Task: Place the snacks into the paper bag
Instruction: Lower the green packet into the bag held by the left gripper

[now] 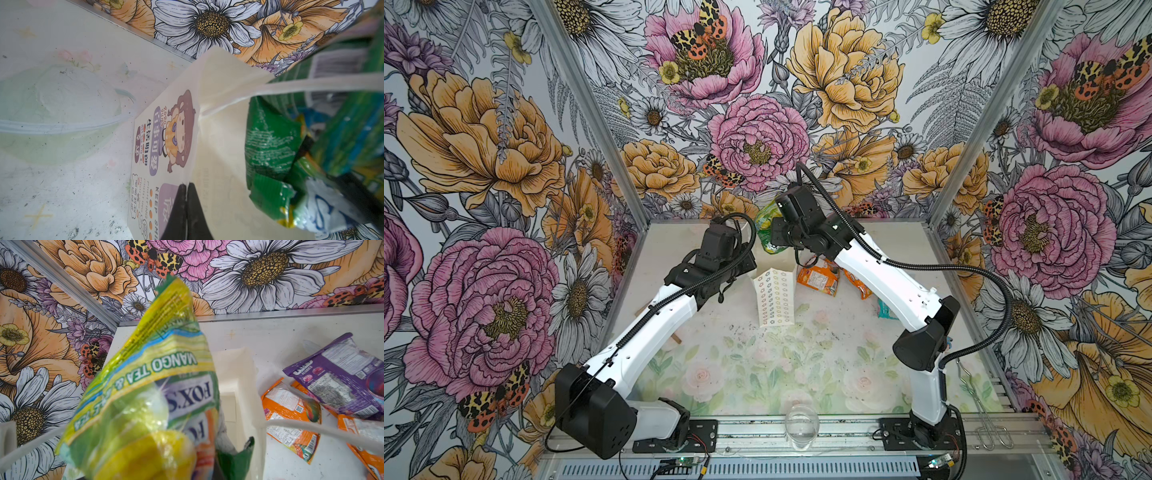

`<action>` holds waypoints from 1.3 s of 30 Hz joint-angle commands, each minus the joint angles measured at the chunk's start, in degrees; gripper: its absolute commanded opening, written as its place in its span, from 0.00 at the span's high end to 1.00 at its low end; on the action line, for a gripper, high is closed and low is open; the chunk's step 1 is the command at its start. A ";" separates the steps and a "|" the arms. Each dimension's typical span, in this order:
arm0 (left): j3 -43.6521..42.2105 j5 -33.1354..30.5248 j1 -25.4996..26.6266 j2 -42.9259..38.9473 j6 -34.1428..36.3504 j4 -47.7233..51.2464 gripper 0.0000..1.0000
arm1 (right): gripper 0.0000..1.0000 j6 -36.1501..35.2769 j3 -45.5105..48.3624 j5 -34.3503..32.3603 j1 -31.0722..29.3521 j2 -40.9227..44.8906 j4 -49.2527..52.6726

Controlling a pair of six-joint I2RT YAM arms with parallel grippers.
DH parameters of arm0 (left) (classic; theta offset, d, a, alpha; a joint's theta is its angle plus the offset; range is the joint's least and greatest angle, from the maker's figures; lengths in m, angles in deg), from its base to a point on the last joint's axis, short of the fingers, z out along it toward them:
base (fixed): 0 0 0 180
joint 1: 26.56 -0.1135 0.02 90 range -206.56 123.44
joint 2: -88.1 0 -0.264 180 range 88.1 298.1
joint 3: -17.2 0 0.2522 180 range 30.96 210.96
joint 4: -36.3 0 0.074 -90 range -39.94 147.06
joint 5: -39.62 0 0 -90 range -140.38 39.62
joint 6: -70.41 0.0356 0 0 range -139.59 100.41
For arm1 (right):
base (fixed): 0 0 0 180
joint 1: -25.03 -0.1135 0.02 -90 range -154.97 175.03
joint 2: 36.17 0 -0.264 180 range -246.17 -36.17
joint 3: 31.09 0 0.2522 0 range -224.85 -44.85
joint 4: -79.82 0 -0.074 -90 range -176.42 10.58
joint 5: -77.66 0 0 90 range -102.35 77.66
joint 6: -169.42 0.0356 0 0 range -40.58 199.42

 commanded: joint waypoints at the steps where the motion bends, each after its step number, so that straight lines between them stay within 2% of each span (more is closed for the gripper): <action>1: -1.13 -0.83 0.26 -1.72 -1.33 -1.72 1.00 | 1.00 0.58 0.60 -2.11 -0.30 4.96 -1.60; 10: -1.64 -1.32 0.29 -2.44 -1.80 -2.24 1.00 | 0.89 0.87 3.33 -1.72 -0.22 6.52 -1.51; 25: -1.13 -2.08 0.87 -1.48 -2.37 -2.68 1.00 | 0.87 1.24 8.17 -0.74 -0.22 8.20 -1.51; 39: -0.89 -2.81 1.23 -1.39 -2.41 -2.63 1.00 | 0.74 1.28 9.27 1.36 -0.34 8.02 -1.49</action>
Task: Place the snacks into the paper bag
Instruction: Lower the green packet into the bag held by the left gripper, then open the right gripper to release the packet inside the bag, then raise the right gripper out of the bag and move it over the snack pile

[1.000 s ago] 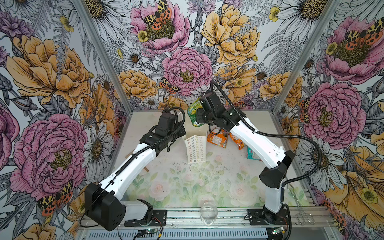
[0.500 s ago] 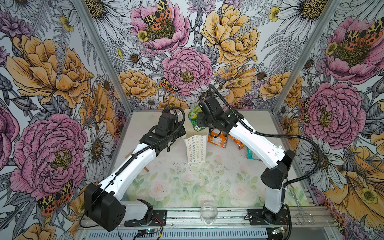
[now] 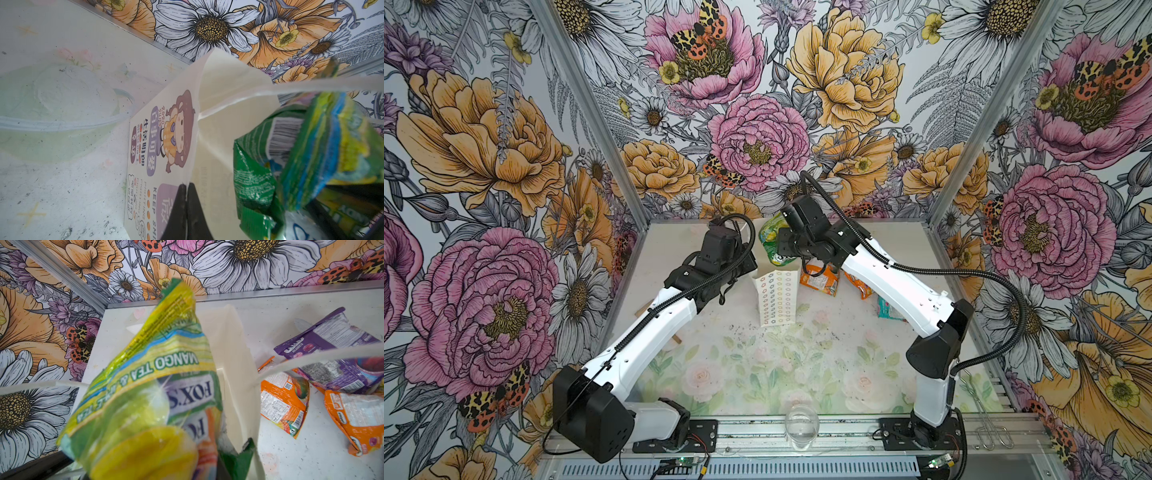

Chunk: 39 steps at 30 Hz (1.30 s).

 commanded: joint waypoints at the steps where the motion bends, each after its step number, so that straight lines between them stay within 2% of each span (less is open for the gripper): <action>1: 0.15 -1.58 0.38 -0.40 -0.49 -1.65 1.00 | 0.74 0.34 0.49 0.18 -0.32 3.44 -1.79; 9: 0.38 -1.48 0.39 -0.58 -0.58 -1.65 1.00 | 0.74 0.82 1.01 0.82 -0.36 3.64 -1.79; 17: 0.40 -1.87 0.44 -0.93 -0.57 -1.59 1.00 | 0.62 0.72 0.86 0.69 -0.31 3.87 -1.79; 26: 0.51 -1.88 0.46 -0.54 -0.57 -1.65 1.00 | 0.61 -1.70 -0.16 2.47 -0.38 3.99 -1.88; 29: 0.75 -1.88 0.45 -0.58 -0.41 -1.63 1.00 | 0.59 -5.42 -1.79 5.69 -0.36 4.30 -1.88; 33: 0.86 -1.95 0.43 -0.67 -0.23 -1.62 1.00 | 0.56 -11.16 -4.03 13.23 -0.24 5.26 -1.87; 39: 0.89 -1.74 0.37 -0.58 -0.22 -1.65 1.00 | 0.51 -16.18 -5.18 22.70 0.70 9.29 -1.41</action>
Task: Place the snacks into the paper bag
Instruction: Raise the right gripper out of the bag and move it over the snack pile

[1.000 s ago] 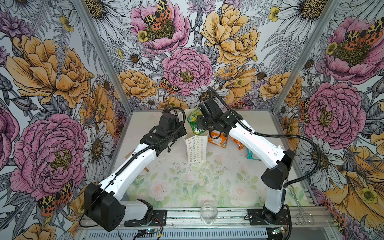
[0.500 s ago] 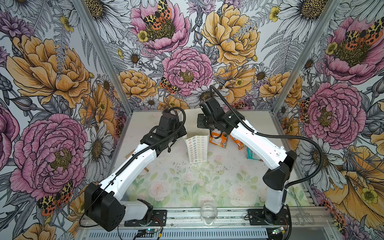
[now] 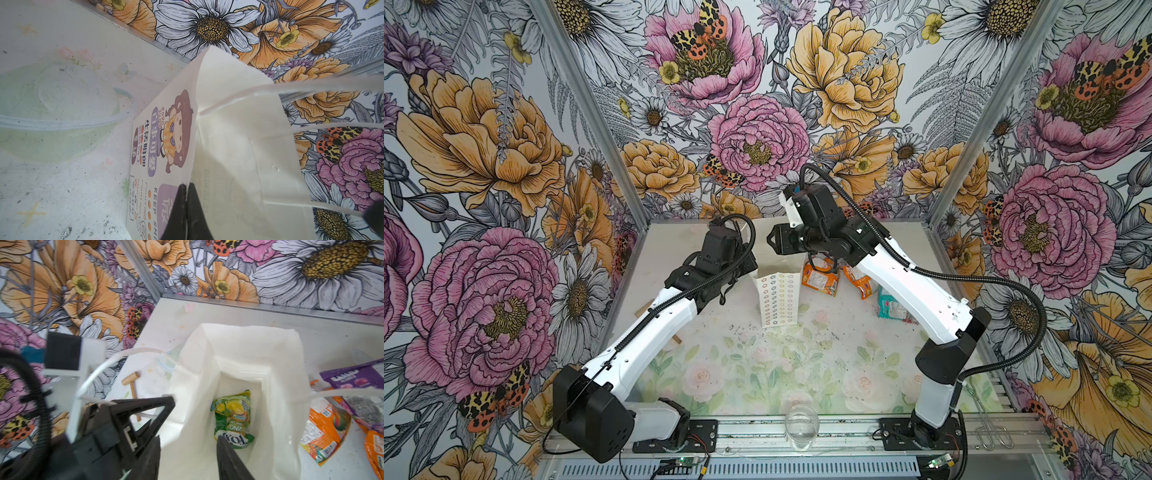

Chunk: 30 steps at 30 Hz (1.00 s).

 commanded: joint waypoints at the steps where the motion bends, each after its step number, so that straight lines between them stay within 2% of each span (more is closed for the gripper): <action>1: 0.86 -1.30 0.23 -0.60 0.15 -1.68 1.00 | 0.51 -4.60 -2.41 7.06 0.68 5.48 -0.31; 7: 1.28 -1.32 0.20 -0.36 0.24 -1.67 1.00 | 0.44 -7.97 0.41 9.31 1.70 13.18 3.52; 11: 1.89 -0.90 0.20 0.10 0.32 -1.67 1.00 | 0.36 -8.29 5.61 4.69 3.19 20.24 7.20; 15: 2.17 -0.75 0.13 -0.14 0.83 -1.61 1.00 | 0.26 -5.32 15.03 -0.81 6.33 27.95 8.27; 19: 1.73 -0.50 -0.08 -0.75 1.20 -1.54 1.00 | 0.18 -0.98 24.57 -2.43 11.17 33.13 8.31; 22: 1.57 -0.22 -0.21 -0.95 1.51 -1.58 1.00 | 0.14 0.62 29.68 -1.94 14.07 33.49 8.23; 25: 1.50 0.10 -0.40 -0.88 1.63 -1.59 1.00 | 0.10 -1.01 32.92 0.18 16.43 31.43 8.18; 27: 1.57 0.37 -0.48 -0.70 1.81 -1.59 1.00 | 0.05 -5.00 34.14 2.06 17.76 29.47 8.23; 30: 1.85 0.91 -0.57 -0.51 2.23 -1.59 1.00 | 0.03 -13.23 34.65 5.17 19.30 25.69 8.39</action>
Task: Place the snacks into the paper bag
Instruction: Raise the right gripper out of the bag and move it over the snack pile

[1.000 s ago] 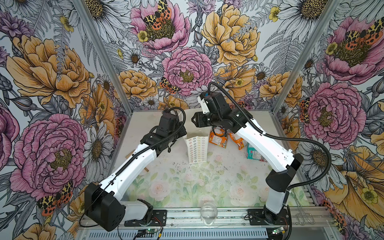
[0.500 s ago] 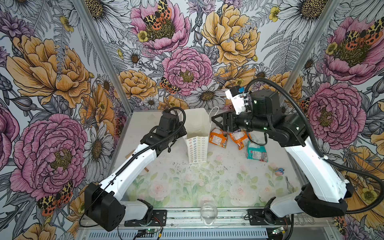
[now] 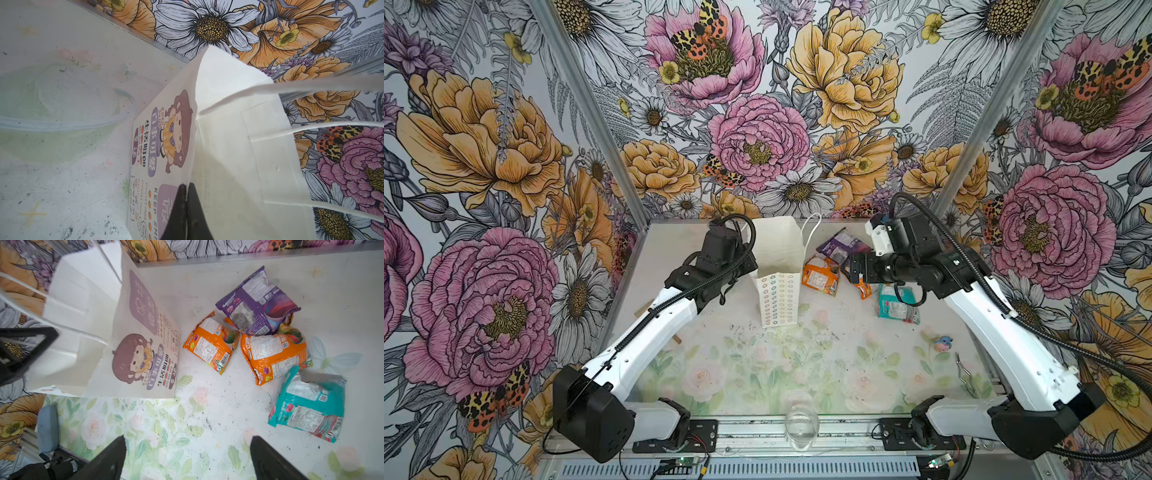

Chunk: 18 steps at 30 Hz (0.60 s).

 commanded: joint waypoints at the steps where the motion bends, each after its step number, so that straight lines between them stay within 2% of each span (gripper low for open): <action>1: 1.81 0.98 -0.59 -0.53 1.79 -1.58 1.00 | 0.03 -10.30 0.29 3.81 1.25 -3.17 -0.03; 6: 1.93 1.11 -0.69 -0.79 2.84 -1.60 1.00 | 0.03 -21.25 -1.34 1.97 1.52 -9.89 0.09; 10: 2.15 1.23 -1.16 -0.71 3.25 -1.67 1.00 | 0.04 -30.71 -3.26 5.19 1.51 -16.30 0.51; 14: 2.18 2.03 -1.59 -0.80 3.51 -1.54 1.00 | 0.07 -39.05 -4.14 2.54 1.48 -21.65 -1.07; 18: 1.82 2.01 -1.63 -1.11 3.30 -1.59 1.00 | 0.07 -45.15 -0.97 5.19 2.20 -22.29 -8.56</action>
